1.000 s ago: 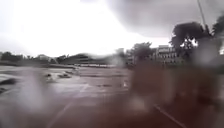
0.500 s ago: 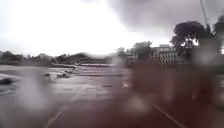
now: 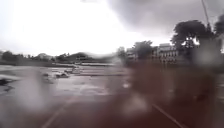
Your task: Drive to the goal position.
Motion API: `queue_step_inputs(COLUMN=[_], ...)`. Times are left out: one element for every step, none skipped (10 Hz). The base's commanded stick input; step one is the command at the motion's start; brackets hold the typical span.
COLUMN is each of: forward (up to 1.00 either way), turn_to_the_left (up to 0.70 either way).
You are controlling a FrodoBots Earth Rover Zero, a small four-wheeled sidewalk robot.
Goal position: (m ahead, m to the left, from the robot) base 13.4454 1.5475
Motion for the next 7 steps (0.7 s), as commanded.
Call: queue_step_inputs(forward=[0.45,0.45,0.45,0.45,0.45,0.45,0.45], turn_to_the_left=[0.00,0.00,0.00,0.00,0.00,0.00,0.00])
